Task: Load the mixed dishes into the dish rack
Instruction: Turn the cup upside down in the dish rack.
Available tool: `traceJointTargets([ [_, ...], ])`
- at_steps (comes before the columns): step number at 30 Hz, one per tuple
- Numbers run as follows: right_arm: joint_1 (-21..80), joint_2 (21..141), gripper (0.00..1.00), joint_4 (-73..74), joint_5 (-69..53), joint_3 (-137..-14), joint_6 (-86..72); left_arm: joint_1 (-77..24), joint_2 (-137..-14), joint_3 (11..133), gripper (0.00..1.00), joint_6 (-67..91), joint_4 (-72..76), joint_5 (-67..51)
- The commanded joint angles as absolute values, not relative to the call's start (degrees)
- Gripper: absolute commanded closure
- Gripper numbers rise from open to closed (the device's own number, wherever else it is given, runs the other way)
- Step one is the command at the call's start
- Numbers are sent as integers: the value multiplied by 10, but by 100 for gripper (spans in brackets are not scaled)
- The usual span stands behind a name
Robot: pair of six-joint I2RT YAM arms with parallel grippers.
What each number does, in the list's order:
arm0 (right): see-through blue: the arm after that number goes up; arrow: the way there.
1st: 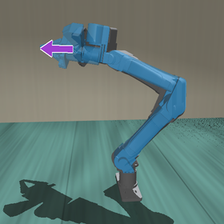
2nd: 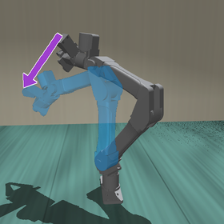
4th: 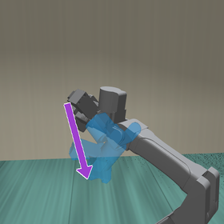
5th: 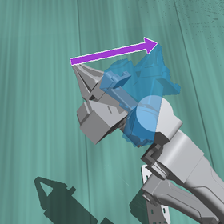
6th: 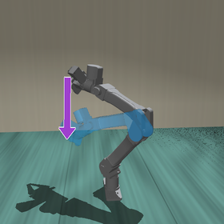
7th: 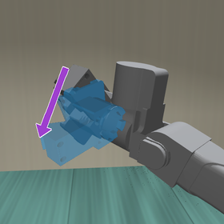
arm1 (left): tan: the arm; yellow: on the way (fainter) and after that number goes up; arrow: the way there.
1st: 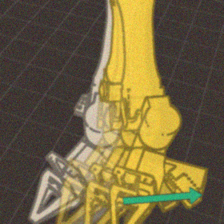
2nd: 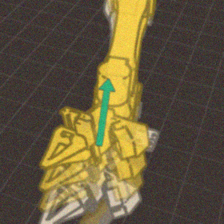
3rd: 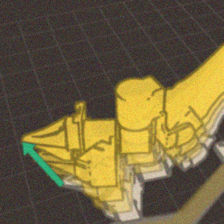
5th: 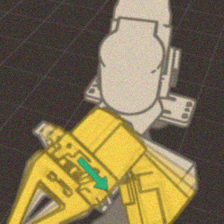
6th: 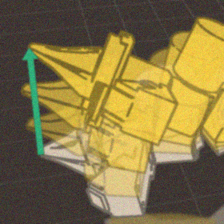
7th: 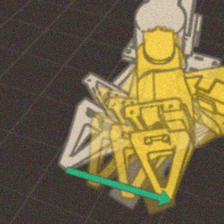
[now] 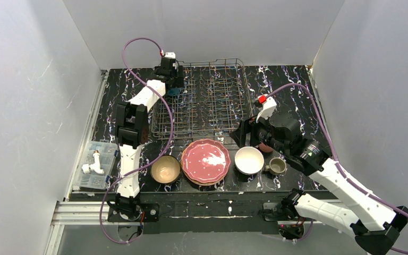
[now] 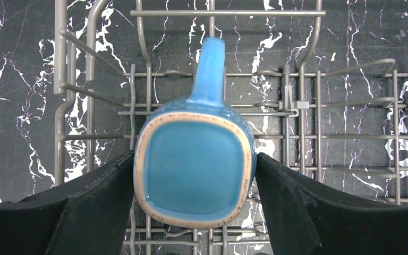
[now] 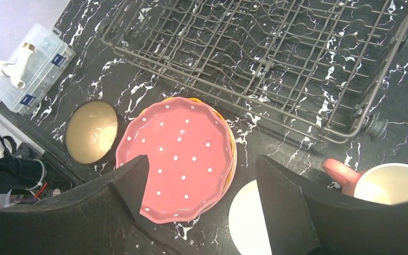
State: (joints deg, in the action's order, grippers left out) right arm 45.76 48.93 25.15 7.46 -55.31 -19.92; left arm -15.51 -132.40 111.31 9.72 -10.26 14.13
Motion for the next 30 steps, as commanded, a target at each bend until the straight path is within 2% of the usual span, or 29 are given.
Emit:
traceJointTargets([
  [1, 456, 488, 17, 232, 71, -571, -211, -157, -1265, 1104, 21, 87, -99, 150],
  [3, 456, 486, 16, 232, 69, -571, -214, -157, -1260, 1104, 14, 84, -101, 150],
  [4, 456, 485, 15, 232, 69, -571, -216, -157, -1259, 1104, 8, 82, -102, 151],
  [7, 456, 483, 14, 234, 66, -573, -219, -157, -1251, 1098, 2, 80, -104, 150],
  [18, 456, 484, 12, 259, 70, -597, -232, -157, -1204, 1070, 2, 79, -106, 131],
  [30, 456, 498, 13, 309, 58, -628, -252, -160, -1086, 975, 2, 111, -102, 111],
])
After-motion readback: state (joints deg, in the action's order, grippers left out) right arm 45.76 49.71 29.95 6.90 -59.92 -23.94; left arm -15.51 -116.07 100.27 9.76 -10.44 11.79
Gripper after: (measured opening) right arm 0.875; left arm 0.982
